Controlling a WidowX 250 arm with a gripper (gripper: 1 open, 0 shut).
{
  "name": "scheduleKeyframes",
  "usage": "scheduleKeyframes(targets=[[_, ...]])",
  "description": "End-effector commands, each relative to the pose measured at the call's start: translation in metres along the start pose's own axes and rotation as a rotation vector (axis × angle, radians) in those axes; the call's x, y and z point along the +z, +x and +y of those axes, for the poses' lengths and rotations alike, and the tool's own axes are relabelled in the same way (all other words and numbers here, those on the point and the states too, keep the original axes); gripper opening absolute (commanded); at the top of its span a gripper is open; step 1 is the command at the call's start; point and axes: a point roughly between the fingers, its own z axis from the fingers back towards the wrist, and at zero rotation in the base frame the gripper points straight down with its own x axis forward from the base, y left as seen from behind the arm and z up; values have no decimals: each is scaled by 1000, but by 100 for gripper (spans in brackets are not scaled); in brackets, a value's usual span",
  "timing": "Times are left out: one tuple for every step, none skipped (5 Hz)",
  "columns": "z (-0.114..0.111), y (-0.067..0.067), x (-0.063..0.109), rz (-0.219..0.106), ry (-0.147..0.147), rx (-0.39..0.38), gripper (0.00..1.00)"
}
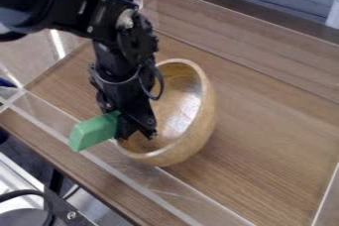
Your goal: Put the green block in the brown bowl
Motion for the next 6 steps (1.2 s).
scheduleKeyframes(targets=[[4, 4, 1, 6, 9, 36, 0], [5, 6, 0, 21, 15, 68, 0], [3, 10, 4, 18, 4, 53, 0], [2, 13, 2, 22, 29, 41, 0], [2, 16, 2, 26, 56, 31, 0], [0, 16, 1, 47, 37, 37, 0]])
